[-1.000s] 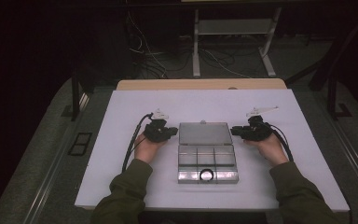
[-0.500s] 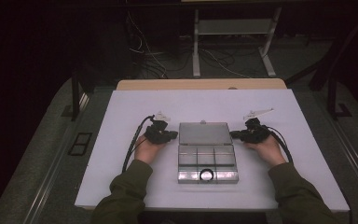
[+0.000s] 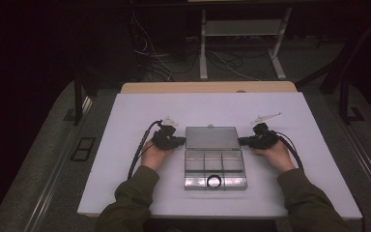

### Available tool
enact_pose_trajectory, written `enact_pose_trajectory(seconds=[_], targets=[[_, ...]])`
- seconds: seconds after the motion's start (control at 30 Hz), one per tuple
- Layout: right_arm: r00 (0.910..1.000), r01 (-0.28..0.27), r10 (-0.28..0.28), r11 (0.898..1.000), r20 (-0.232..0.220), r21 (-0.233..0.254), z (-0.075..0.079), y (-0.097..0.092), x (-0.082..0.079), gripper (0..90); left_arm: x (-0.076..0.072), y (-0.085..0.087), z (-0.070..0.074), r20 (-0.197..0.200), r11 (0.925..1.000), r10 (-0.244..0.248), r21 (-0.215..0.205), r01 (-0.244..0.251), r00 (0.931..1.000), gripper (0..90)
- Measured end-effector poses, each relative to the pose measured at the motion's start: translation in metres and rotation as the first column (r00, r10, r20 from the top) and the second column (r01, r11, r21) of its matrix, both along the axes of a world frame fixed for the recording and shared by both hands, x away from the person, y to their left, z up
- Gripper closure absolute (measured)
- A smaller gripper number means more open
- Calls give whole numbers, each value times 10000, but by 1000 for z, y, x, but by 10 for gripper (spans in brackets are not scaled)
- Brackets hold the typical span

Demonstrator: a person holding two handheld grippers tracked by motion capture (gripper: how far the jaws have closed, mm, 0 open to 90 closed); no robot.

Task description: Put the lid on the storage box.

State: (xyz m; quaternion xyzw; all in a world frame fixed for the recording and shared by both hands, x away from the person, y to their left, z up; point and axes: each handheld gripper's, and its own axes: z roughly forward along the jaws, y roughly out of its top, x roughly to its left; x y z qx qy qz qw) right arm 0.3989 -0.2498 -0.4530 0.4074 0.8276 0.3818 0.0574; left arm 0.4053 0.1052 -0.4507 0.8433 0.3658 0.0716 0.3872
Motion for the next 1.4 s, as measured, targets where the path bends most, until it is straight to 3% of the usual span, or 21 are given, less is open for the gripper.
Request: enact_pose_trajectory(seconds=[0.47,0.73,1.07,1.4], targets=[[10000,-77,76,9996,32,262,3,5,0,892,1,-4,0,-69,9982,-134,-579,130,9999,889],[9997,-148,140,9990,191,431,6,10,-1,892,1,-7,2,-65,9933,-209,-1141,201,9998,890],[9992,-70,48,9984,385,562,10,10,-3,893,0,-10,7,265,9912,-203,-1300,236,9994,890],[9958,65,-148,9957,899,920,20,7,-2,894,2,-7,17,642,9870,-76,-1598,179,9979,889]])
